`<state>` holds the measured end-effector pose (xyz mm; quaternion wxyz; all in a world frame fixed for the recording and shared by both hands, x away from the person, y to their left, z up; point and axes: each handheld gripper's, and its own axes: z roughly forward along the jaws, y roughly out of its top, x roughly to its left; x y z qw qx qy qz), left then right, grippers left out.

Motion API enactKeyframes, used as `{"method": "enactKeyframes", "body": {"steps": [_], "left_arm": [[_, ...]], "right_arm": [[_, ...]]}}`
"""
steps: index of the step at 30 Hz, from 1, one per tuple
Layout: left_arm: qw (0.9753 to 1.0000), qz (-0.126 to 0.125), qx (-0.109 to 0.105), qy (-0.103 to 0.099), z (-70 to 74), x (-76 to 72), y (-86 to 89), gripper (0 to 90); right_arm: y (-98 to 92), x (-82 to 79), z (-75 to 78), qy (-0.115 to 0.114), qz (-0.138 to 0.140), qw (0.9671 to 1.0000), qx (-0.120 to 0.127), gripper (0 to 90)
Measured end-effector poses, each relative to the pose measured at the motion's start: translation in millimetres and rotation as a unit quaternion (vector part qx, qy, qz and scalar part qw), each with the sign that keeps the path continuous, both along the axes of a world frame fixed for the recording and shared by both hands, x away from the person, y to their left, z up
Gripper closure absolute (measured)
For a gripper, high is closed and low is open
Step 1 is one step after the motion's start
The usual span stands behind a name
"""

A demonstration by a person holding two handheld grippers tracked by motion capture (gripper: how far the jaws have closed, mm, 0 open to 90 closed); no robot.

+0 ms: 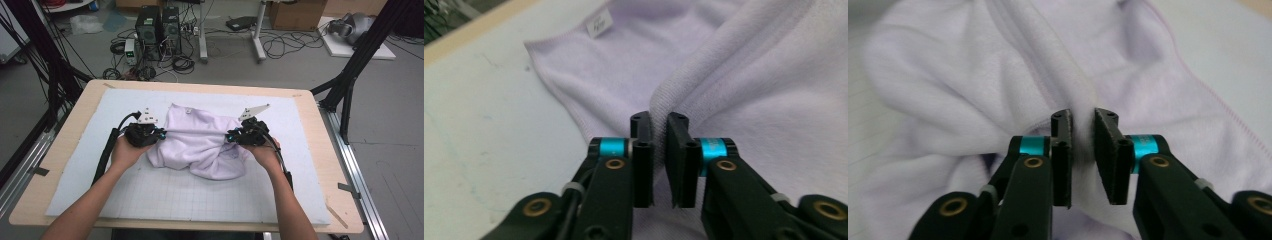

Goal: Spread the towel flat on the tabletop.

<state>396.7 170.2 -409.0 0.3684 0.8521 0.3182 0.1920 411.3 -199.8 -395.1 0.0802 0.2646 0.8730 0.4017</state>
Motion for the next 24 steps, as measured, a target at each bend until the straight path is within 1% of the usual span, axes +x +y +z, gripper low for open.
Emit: {"method": "enactKeyframes", "body": {"steps": [1, 2, 3, 4, 6, 7, 8, 9, 12, 13, 14, 15, 16, 17, 18, 19, 21, 22, 23, 24], "left_arm": [[0.9999, 0.004, -0.004, 0.009, -2.0, 2.2, 1.6, 71.6], [0.9997, 0.002, -0.014, 0.021, -1.3, 3.3, 5.6, 65.0], [0.9993, 0.001, -0.027, 0.024, 0.9, 2.5, 10.3, 60.9], [0.9991, 0.002, -0.037, 0.018, 4.7, 0.0, 15.6, 58.0], [0.9982, 0.005, -0.06, 0.007, 13.5, -7.4, 26.4, 53.2], [0.9976, 0.004, -0.068, 0.004, 17.6, -12.1, 30.7, 50.2], [0.9972, -0.001, -0.075, -0.001, 21.2, -18.1, 34.2, 50.2], [0.9969, -0.007, -0.078, -0.008, 23.4, -25.1, 37.0, 49.9], [0.9969, -0.029, -0.072, -0.011, 22.8, -45.9, 41.1, 49.3], [0.9969, -0.035, -0.07, -0.008, 20.2, -52.0, 41.2, 49.5], [0.9967, -0.042, -0.069, -0.004, 16.8, -57.5, 40.6, 49.5], [0.9968, -0.049, -0.063, -0.001, 13.0, -62.1, 39.3, 49.9], [0.9967, -0.054, -0.06, 0.001, 8.4, -66.0, 37.1, 50.3], [0.9967, -0.058, -0.056, 0.006, 3.8, -69.6, 34.4, 50.9], [0.9965, -0.064, -0.052, 0.01, -1.2, -71.9, 31.1, 51.2], [0.9963, -0.071, -0.046, 0.014, -6.0, -73.8, 27.4, 51.5], [0.9961, -0.078, -0.036, 0.021, -15.1, -75.7, 18.4, 52.7], [0.9963, -0.08, -0.023, 0.021, -18.6, -75.3, 14.3, 57.6], [0.9965, -0.081, -0.013, 0.018, -21.4, -75.0, 10.6, 57.6], [0.9963, -0.084, -0.009, 0.014, -23.5, -74.7, 8.1, 65.0]], "right_arm": [[-1.5, 2.9, -4.0, 0.006, -0.006, 1.0, 0.002, 72.7], [-3.4, 4.4, -6.0, 0.008, -0.01, 0.9999, 0.008, 69.7], [-5.4, 3.7, -6.1, 0.008, -0.012, 0.9998, 0.016, 67.5], [-7.5, 0.8, -4.7, 0.005, -0.01, 0.9997, 0.021, 65.9], [-11.0, -8.1, 1.1, -0.008, -0.007, 0.9995, 0.029, 63.7], [-14.3, -19.9, 7.0, -0.02, 0.003, 0.9989, 0.043, 63.0], [-14.3, -19.9, 7.0, -0.02, 0.003, 0.9989, 0.043, 63.0], [-15.2, -26.0, 9.1, -0.028, 0.007, 0.9984, 0.048, 62.6], [-15.7, -45.8, 10.4, -0.045, 0.027, 0.9974, 0.049, 61.2], [-14.9, -59.0, 7.6, -0.048, 0.038, 0.9971, 0.045, 60.4], [-14.9, -59.0, 7.6, -0.048, 0.038, 0.9971, 0.045, 60.4], [-13.8, -63.5, 6.0, -0.041, 0.046, 0.9974, 0.038, 58.9], [-11.5, -67.1, 4.8, -0.026, 0.054, 0.998, 0.023, 57.3], [-9.6, -71.5, 2.9, -0.029, 0.064, 0.9974, 0.014, 57.4], [-8.1, -78.6, 0.2, -0.044, 0.069, 0.9965, 0.018, 58.1], [-7.3, -84.2, -3.2, -0.051, 0.077, 0.9955, 0.019, 58.2], [-5.2, -89.5, -13.2, -0.041, 0.086, 0.9955, 0.007, 57.7], [-3.6, -92.3, -25.3, -0.025, 0.088, 0.9958, -0.004, 58.2], [-3.6, -92.3, -25.3, -0.025, 0.088, 0.9958, -0.004, 58.2], [-2.4, -92.7, -31.0, -0.021, 0.088, 0.9959, -0.009, 59.8]]}}
